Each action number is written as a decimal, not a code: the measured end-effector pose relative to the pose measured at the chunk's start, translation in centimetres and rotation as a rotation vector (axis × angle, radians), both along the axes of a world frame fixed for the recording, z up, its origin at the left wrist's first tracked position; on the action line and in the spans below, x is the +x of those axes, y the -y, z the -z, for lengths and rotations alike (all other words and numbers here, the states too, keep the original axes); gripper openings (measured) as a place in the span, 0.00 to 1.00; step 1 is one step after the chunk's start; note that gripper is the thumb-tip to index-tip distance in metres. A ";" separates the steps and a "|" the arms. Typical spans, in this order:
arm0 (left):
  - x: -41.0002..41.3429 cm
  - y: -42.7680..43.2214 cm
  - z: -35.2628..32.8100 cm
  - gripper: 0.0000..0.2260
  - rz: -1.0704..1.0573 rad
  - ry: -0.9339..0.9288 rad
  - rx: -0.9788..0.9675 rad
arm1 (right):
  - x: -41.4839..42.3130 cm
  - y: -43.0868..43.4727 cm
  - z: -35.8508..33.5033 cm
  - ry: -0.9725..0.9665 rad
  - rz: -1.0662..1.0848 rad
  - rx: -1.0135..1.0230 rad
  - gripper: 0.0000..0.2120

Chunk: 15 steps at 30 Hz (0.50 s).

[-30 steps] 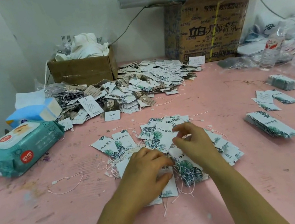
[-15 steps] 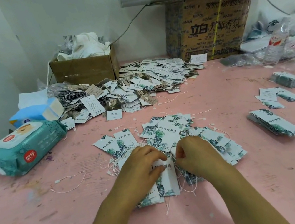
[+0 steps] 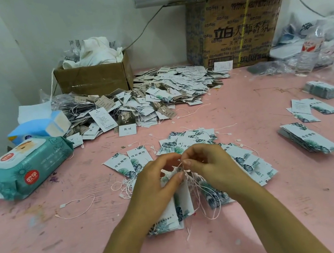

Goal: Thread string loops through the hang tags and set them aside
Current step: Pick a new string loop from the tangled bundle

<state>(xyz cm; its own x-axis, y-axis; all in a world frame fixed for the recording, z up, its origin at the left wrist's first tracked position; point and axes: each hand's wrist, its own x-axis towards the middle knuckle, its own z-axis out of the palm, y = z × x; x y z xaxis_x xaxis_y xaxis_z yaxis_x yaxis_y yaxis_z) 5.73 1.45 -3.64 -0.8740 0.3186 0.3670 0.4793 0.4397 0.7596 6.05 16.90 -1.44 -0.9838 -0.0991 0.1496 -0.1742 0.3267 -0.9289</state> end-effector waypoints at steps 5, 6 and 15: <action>0.0 -0.1 -0.1 0.10 -0.030 0.028 0.047 | 0.1 0.2 0.1 -0.038 -0.060 -0.125 0.09; -0.1 -0.1 -0.1 0.09 -0.039 0.022 0.055 | 0.0 0.2 0.2 -0.048 -0.055 -0.128 0.09; 0.1 -0.1 -0.5 0.05 -0.058 0.062 0.189 | -0.4 0.0 0.9 -0.150 0.021 -0.096 0.09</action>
